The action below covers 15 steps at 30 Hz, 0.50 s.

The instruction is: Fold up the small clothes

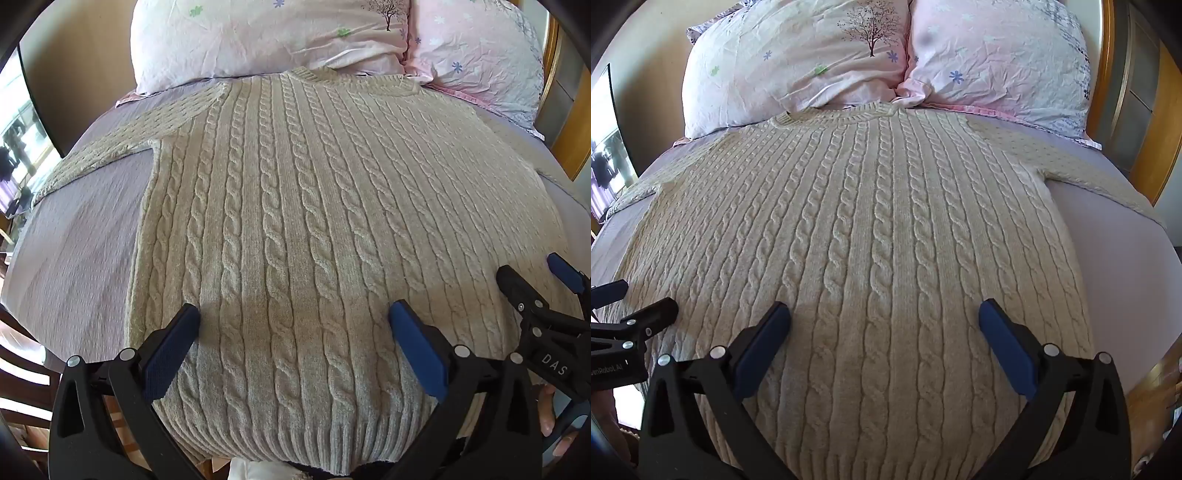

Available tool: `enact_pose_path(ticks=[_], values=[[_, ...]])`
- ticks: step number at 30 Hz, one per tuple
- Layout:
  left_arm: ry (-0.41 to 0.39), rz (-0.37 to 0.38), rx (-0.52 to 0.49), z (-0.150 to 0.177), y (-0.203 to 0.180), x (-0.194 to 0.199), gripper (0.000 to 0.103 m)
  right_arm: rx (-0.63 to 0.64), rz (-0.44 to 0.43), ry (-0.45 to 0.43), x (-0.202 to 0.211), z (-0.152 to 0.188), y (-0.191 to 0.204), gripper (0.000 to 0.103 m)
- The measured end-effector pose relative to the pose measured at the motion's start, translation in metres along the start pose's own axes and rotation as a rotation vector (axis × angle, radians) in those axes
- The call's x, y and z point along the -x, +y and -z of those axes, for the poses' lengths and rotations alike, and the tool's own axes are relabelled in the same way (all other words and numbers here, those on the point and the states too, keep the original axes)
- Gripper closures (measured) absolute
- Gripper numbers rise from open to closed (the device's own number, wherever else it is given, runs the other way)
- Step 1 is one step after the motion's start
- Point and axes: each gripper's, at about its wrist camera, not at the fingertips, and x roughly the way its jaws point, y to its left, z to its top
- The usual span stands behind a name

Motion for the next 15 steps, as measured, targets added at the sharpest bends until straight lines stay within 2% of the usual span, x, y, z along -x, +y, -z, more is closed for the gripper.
enact_pose_path(ticks=[15], values=[[-0.002, 0.0, 0.0, -0.0001, 0.0, 0.0001, 0.001, 0.0, 0.0, 0.005, -0.0002, 0.0003, -0.0002, 0.002]])
